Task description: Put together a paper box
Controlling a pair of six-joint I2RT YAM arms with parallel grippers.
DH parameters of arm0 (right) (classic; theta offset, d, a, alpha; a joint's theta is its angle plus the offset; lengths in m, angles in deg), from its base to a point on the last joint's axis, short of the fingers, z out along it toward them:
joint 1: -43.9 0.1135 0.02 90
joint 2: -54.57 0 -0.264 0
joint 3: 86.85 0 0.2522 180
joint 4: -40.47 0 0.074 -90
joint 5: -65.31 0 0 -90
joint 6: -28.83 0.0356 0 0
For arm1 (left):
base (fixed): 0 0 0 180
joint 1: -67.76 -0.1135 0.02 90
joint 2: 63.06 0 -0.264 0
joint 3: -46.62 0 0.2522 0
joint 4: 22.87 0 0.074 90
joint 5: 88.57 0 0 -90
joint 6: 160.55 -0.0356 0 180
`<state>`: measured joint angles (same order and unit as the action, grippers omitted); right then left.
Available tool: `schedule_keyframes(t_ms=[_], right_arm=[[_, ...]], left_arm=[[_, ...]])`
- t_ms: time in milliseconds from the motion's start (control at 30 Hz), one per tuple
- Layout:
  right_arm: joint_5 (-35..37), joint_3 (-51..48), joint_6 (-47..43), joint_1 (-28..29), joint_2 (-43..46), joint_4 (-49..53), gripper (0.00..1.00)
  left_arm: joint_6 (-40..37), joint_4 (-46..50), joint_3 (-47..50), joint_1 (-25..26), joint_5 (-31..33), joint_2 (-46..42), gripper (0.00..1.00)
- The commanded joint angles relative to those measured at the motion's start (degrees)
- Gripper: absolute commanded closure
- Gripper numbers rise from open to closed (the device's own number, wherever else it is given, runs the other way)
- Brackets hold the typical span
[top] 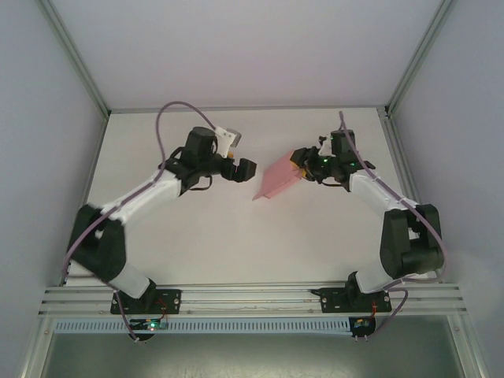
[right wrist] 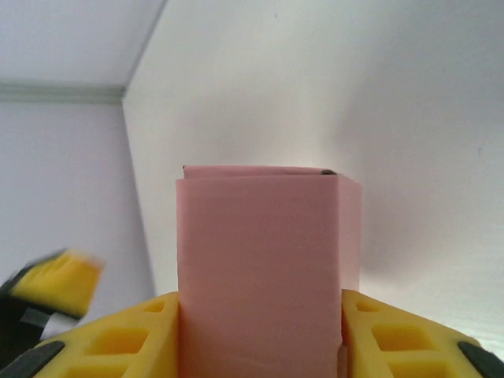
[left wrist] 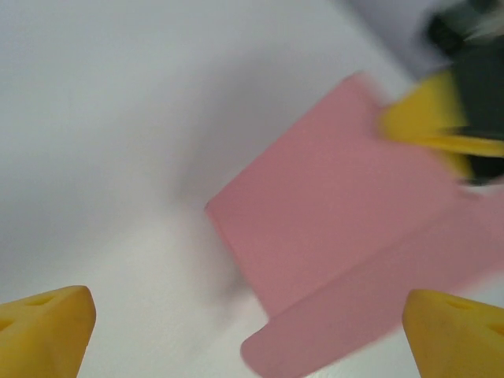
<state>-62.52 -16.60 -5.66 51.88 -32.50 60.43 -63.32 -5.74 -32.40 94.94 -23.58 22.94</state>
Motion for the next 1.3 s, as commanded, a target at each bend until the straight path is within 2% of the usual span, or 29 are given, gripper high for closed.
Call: schedule_keyframes(t_ms=[0, 100, 200, 267, 467, 667, 733, 800, 867, 933, 1000, 1067, 1133, 1267], right_arm=[[-3.95, 1.09, 17.10, -1.78, 1.99, -2.38, 0.66], [-8.74, 2.99, 27.62, -2.54, 1.21, -5.00, 0.67], [-9.95, 5.88, 30.51, -2.40, 1.25, -3.99, 0.67], [-9.70, 6.92, 32.49, -2.57, 1.85, -3.51, 0.67], [-6.64, 1.11, 46.09, -2.69, 5.86, -11.18, 0.73], [-10.88, 0.50, 47.97, -2.52, 6.39, -11.81, 0.71], [-11.13, -0.09, 48.37, -2.46, 6.67, -11.94, 0.70], [-10.94, -1.38, 50.58, -2.52, 6.92, -14.17, 0.70], [-11.02, -2.00, 51.76, -2.52, 6.83, -15.80, 0.70], [-11.93, -1.74, 50.66, -2.55, 6.39, -15.19, 0.69], [-12.55, -1.56, 49.08, -2.55, 6.01, -14.40, 0.57], [-12.82, -1.07, 46.07, -2.72, 5.54, -13.74, 0.56], [-12.46, 0.75, 39.35, -3.00, 5.33, -9.14, 0.54], [-11.93, 6.39, 20.47, -5.30, 3.89, 0.71, 0.35]], left_arm=[[-16.65, -9.20, 1.09, 2.40, 0.70, -3.38, 0.00], [-27.87, -1.39, -3.64, 5.06, -0.83, -2.03, 0.00], [-36.03, 8.93, -10.45, 6.94, -0.07, 1.68, 0.03], [-39.32, 11.76, -12.56, 7.83, 1.29, 3.18, 0.07], [-43.66, 9.45, -10.68, 9.73, 8.59, 4.17, 0.10], [-44.70, 7.00, -11.19, 10.15, 17.35, 7.46, 0.10], [-44.94, 8.89, -13.45, 10.18, 19.30, 9.51, 0.15], [-45.02, 9.29, -14.26, 10.10, 18.65, 10.40, 0.19], [-44.98, 7.82, -13.83, 10.21, 18.42, 10.42, 0.31], [-43.77, 6.04, -13.15, 10.18, 18.16, 9.99, 0.38], [-42.69, 5.14, -12.56, 10.17, 16.62, 9.34, 0.44], [-42.49, 4.18, -12.03, 10.18, 16.86, 9.02, 0.51], [-42.37, 4.69, -12.14, 10.14, 17.45, 9.10, 0.55], [-43.02, 8.27, -12.30, 9.62, 14.90, 9.13, 0.61]])
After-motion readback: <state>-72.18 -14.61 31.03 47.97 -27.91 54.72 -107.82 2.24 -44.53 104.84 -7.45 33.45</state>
